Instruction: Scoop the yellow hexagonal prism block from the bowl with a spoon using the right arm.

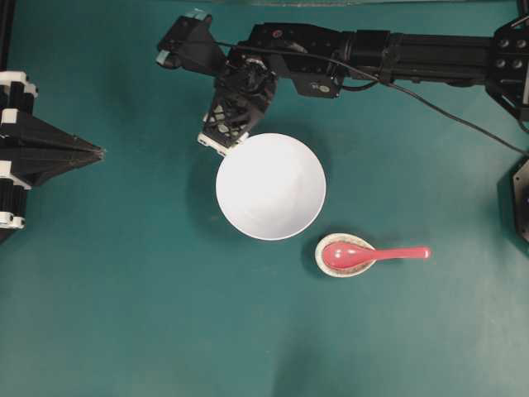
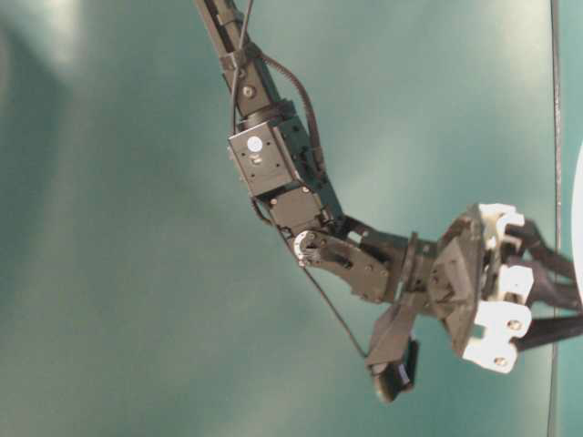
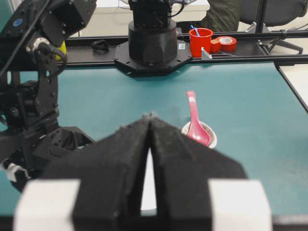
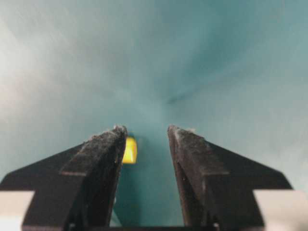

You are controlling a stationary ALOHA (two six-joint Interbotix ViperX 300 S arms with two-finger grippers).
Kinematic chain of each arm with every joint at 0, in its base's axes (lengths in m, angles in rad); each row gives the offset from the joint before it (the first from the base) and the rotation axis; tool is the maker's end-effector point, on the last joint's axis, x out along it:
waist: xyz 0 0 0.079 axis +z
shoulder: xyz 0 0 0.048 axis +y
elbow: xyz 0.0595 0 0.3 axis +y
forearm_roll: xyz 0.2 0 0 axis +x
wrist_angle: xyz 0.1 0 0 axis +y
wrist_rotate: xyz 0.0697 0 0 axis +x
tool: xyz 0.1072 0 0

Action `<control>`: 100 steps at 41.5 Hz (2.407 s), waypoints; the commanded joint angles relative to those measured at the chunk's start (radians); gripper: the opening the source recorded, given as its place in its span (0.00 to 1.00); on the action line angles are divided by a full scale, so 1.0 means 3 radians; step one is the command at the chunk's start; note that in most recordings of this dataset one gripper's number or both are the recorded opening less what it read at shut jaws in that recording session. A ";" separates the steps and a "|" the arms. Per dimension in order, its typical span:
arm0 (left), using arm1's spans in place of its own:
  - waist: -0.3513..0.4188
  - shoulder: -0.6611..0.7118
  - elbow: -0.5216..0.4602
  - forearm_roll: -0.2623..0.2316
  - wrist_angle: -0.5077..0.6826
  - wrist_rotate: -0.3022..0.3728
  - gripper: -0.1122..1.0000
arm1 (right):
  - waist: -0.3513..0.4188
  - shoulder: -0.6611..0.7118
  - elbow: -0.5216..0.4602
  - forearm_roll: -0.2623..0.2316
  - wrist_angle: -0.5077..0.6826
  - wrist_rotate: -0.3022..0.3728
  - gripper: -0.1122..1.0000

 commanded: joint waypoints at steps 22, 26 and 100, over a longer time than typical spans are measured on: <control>0.0005 0.0031 -0.0051 0.0010 -0.0005 0.0000 0.10 | 0.0711 -0.0654 0.0051 0.0000 -0.0153 -0.0583 0.52; 0.0000 0.0031 -0.0056 0.0010 -0.0005 -0.0005 0.10 | 0.0793 -0.0777 0.0199 0.0000 -0.0225 -0.0634 0.52; 0.0000 0.0051 -0.0051 0.0010 -0.0031 -0.0005 0.10 | 0.0440 -0.1831 0.2623 -0.0486 -0.1447 0.1790 0.50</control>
